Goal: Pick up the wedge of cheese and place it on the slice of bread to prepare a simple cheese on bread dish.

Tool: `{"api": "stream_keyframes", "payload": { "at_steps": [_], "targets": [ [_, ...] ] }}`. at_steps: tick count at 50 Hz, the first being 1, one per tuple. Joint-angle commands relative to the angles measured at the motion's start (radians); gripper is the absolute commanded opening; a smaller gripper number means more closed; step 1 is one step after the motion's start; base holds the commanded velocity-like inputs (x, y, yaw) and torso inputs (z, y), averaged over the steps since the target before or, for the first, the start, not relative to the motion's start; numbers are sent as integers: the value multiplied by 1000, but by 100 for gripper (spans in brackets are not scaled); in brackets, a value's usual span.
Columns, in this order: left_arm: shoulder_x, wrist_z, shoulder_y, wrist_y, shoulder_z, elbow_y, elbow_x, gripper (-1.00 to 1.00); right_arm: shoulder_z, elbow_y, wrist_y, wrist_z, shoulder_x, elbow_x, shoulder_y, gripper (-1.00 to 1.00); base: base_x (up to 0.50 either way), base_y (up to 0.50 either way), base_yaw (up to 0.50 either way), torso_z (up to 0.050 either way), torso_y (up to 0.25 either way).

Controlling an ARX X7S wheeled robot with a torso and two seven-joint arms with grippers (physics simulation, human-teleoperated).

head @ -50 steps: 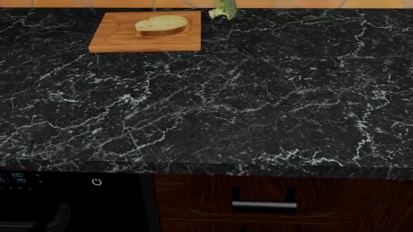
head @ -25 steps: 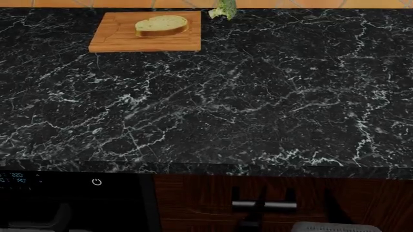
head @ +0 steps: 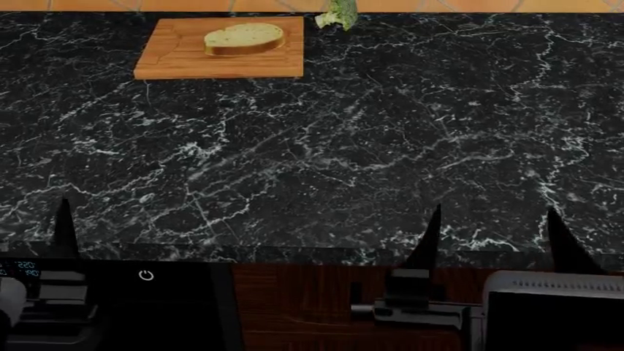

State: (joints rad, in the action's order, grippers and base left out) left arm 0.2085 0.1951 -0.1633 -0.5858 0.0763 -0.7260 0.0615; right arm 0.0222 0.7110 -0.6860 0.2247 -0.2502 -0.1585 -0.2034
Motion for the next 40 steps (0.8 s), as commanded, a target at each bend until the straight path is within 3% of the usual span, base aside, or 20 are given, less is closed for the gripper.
{"api": "stream_keyframes", "payload": {
  "at_steps": [1,18,40],
  "targets": [
    [29,3,-118,-146,-17,-93,5,100,-32,55,-103,6,-31,-19,-85,100,0,0,0,0,0],
    [74,-2,-312,-362,-93,-168,39,100,-58,70,-275,-5,-90,-51,-281,100,0,0,0,0,0],
    [93,-1,-414,-451,-84,-199,54,100,-38,68,-354,-13,-113,-72,-427,100,37,15,0,0,0]
  ]
}}
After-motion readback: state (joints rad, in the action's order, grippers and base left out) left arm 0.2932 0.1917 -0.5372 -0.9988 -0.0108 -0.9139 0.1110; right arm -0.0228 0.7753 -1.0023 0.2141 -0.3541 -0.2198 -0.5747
